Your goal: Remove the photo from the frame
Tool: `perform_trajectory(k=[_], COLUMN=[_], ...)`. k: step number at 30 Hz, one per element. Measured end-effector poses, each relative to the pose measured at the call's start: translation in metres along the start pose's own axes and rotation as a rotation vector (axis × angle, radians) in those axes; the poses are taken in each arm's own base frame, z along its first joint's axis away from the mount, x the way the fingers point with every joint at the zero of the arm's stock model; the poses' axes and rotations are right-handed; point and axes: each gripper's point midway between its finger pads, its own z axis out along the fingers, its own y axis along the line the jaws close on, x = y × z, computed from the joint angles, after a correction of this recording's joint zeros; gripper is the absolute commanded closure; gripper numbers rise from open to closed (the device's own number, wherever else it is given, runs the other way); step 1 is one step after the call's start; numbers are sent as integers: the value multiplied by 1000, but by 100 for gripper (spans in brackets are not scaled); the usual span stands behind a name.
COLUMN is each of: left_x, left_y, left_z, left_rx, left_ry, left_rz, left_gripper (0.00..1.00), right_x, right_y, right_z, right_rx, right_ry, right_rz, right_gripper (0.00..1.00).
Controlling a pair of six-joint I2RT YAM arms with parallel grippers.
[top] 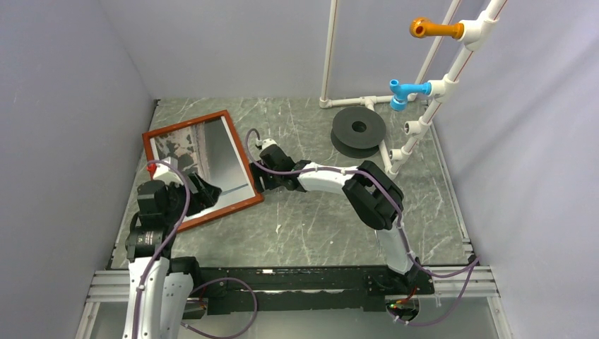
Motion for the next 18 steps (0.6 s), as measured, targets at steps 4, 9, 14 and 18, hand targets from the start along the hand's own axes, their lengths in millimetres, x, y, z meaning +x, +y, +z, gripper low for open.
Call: perform_trajectory(k=[4,9,14,18], left_x=[21,22,25,27], left_y=[-3,-7,-5,-5], left_z=[-2,-7,-7,-8], left_rx=[40,58,47,39], left_ry=[30,13,32,39], left_rz=[-45,-54,-67,-71], left_gripper=[15,15,15,15], right_x=[0,-2,-5,-3], right_y=[6,18,27,25], right_z=[4,14,23,24], right_rx=[-14,-25,6,32], right_ry=[2,-1,-11,-10], right_rz=[11,3,-12,-21], right_gripper=[27,29,49,58])
